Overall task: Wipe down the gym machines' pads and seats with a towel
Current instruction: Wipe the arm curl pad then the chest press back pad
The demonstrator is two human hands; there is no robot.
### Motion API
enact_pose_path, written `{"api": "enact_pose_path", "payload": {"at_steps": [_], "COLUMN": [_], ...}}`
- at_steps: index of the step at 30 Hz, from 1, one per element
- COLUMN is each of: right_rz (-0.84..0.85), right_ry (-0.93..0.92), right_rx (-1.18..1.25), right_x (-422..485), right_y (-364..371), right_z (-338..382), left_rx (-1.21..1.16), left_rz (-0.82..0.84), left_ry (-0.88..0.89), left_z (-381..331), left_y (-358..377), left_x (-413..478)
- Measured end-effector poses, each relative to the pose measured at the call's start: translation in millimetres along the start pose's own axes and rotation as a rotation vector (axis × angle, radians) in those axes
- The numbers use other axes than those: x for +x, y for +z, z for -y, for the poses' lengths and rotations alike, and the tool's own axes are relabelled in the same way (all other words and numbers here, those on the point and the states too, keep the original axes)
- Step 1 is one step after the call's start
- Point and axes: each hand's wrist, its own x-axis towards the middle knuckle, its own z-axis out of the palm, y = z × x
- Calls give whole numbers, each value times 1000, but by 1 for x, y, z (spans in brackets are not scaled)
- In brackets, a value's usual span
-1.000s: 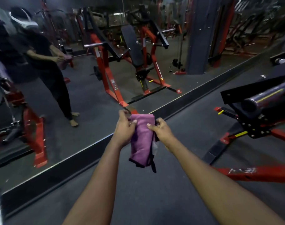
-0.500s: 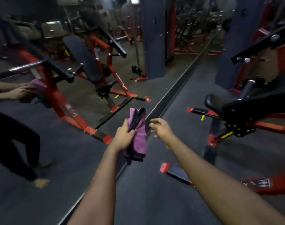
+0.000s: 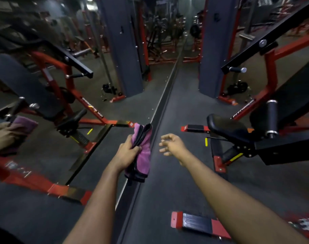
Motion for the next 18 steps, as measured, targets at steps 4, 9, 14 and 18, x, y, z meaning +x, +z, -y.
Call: {"api": "enact_pose_path", "payload": {"at_steps": [4, 9, 14, 18], "right_rz": [-73, -216, -415, -582], "right_ry": [17, 21, 31, 74], "right_rx": [-34, -24, 14, 64], "right_x": [83, 194, 282, 333], "right_y": [-7, -29, -64, -105], "right_z": [14, 27, 43, 48], "left_rx": [-7, -12, 56, 96], "left_rz": [79, 190, 343, 457], "left_ry": [51, 186, 280, 369], "left_z": [-3, -13, -33, -62], "left_y": [-6, 9, 36, 71], "left_x": [103, 249, 387, 480]}}
